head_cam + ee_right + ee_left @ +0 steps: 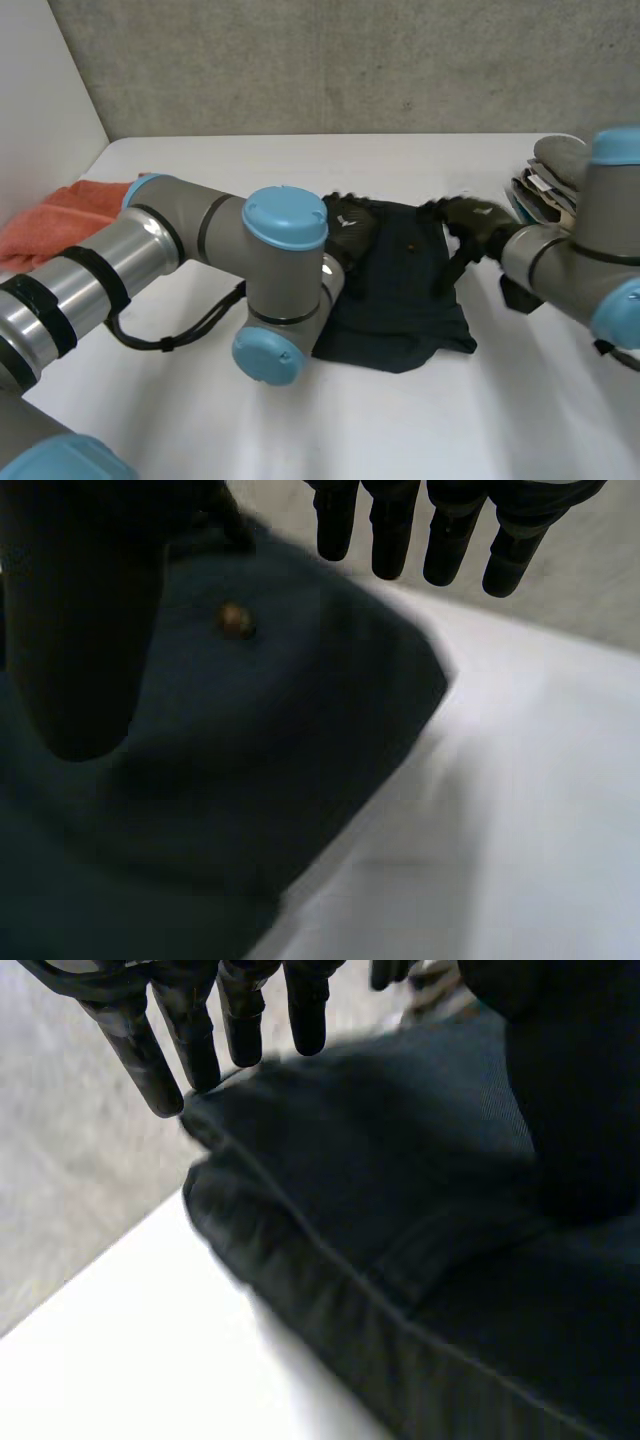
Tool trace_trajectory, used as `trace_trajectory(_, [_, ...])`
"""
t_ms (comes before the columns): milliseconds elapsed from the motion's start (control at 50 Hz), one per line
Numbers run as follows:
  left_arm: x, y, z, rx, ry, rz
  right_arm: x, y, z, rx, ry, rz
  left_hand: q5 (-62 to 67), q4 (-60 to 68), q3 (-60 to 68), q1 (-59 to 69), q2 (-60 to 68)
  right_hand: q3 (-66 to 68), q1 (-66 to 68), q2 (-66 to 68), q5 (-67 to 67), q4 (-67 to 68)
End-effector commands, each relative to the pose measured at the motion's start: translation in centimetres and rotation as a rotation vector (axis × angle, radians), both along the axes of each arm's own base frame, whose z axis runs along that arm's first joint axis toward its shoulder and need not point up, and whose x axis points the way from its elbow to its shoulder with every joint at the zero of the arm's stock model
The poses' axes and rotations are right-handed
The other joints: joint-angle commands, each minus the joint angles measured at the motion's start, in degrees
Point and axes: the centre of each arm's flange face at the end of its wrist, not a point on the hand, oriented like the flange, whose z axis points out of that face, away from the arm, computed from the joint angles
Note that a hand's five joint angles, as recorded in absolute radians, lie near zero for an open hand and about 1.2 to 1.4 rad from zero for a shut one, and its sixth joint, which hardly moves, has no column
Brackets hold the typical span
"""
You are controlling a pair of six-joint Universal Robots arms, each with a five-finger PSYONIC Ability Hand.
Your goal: Fold the laundry.
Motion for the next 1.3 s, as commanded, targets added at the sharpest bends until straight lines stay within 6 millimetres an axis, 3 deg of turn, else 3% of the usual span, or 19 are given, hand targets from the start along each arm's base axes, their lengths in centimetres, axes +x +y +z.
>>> trace_trajectory(20, [2.3,-0.5,-1.6,0.063,-0.132,0.051,2.0,0.7,-3.9,0.105,0.06,0.059,-0.3,0.7,0.2,1.5,0.6,-1.9,-2.7,-1.9,-2.4,-1.8])
trace_trajectory(120, [2.7,0.2,-1.9,0.11,-0.173,0.042,1.2,-0.1,-4.5,0.048,0.181,0.018,1.4,2.4,1.9,3.1,2.3,-1.9,-2.7,-1.9,-2.4,-1.8])
trace_trajectory(220, [2.6,0.9,-1.7,0.122,-0.181,0.032,0.7,-0.3,-2.7,-0.069,0.29,0.001,1.2,2.2,1.7,3.0,2.1,-1.9,-2.7,-1.9,-2.4,-1.8])
trace_trajectory(280, [2.4,1.0,1.1,0.086,-0.126,0.029,0.9,-0.2,-1.2,-0.127,0.295,0.011,0.4,1.4,0.9,2.1,1.3,-1.9,-2.7,-1.9,-2.4,-1.8])
trace_trajectory(340, [2.8,1.1,5.9,0.031,-0.024,0.038,1.6,0.7,1.5,-0.224,0.278,0.026,-1.3,-0.3,-0.8,0.5,-0.4,-1.9,-2.7,-1.9,-2.4,-1.8])
trace_trajectory(380, [3.0,1.4,8.9,0.012,0.062,0.025,2.3,2.2,3.6,-0.302,0.253,0.043,-1.5,-0.5,-1.0,0.3,-0.5,-1.9,-2.7,-1.9,-2.4,-1.8])
trace_trajectory(440, [3.1,1.8,11.1,0.011,0.147,-0.018,2.7,4.6,4.4,-0.348,0.235,0.062,-1.6,-0.6,-1.2,0.1,-0.7,-1.9,-2.7,-1.9,-2.4,-1.8])
trace_trajectory(500, [3.8,2.4,13.7,0.021,0.241,-0.095,2.7,6.4,3.6,-0.347,0.243,0.085,-1.8,-0.8,-1.3,-0.1,-0.9,-1.9,-2.7,-1.9,-2.4,-1.8])
trace_trajectory(540, [4.6,2.5,14.7,0.041,0.276,-0.157,2.5,8.5,1.9,-0.315,0.267,0.116,-1.6,-0.6,-1.2,0.1,-0.7,-1.9,-2.7,-1.9,-2.4,-1.8])
trace_trajectory(660, [5.1,4.5,14.9,0.115,0.283,-0.362,2.4,13.6,-3.2,-0.276,0.294,0.182,-1.1,-0.1,-0.7,0.6,-0.2,-1.9,-2.7,-1.9,-2.4,-1.8])
trace_trajectory(720, [5.3,5.9,14.6,0.158,0.278,-0.447,2.4,14.3,-4.5,-0.334,0.276,0.158,-1.1,-0.1,-0.7,0.6,-0.2,-1.9,-2.7,-1.9,-2.4,-1.8])
trace_trajectory(880, [6.1,6.8,14.7,0.17,0.279,-0.475,3.2,12.1,-6.8,-0.474,0.232,0.074,-1.0,0.0,-0.5,0.8,0.0,-1.9,-2.7,-1.9,-2.4,-1.8])
trace_trajectory(1140, [6.7,7.8,15.6,0.128,0.298,-0.487,5.9,8.0,-7.3,-0.574,0.226,0.06,-1.1,-0.1,-0.7,0.6,-0.2,-1.3,-2.2,-1.4,-1.9,-1.3])
trace_trajectory(1160, [6.7,7.8,15.6,0.127,0.3,-0.487,6.1,7.8,-7.2,-0.58,0.222,0.061,-1.1,-0.1,-0.7,0.6,-0.2,12.4,11.5,12.3,11.8,12.4])
trace_trajectory(1180, [6.8,7.8,15.7,0.122,0.303,-0.486,6.2,7.3,-6.8,-0.588,0.207,0.055,-1.1,-0.1,-0.7,0.6,-0.2,57.5,56.6,57.4,56.9,57.5])
trace_trajectory(1200, [6.8,7.9,15.9,0.11,0.306,-0.487,6.1,7.0,-6.6,-0.592,0.201,0.051,-1.1,-0.1,-0.7,0.6,-0.2,68.0,67.2,67.9,67.5,68.1])
trace_trajectory(1300, [7.1,8.1,16.8,0.085,0.319,-0.49,5.9,4.5,-4.0,-0.657,0.158,0.02,-1.5,-0.5,-1.0,0.3,-0.5,68.1,67.3,68.1,67.6,68.2])
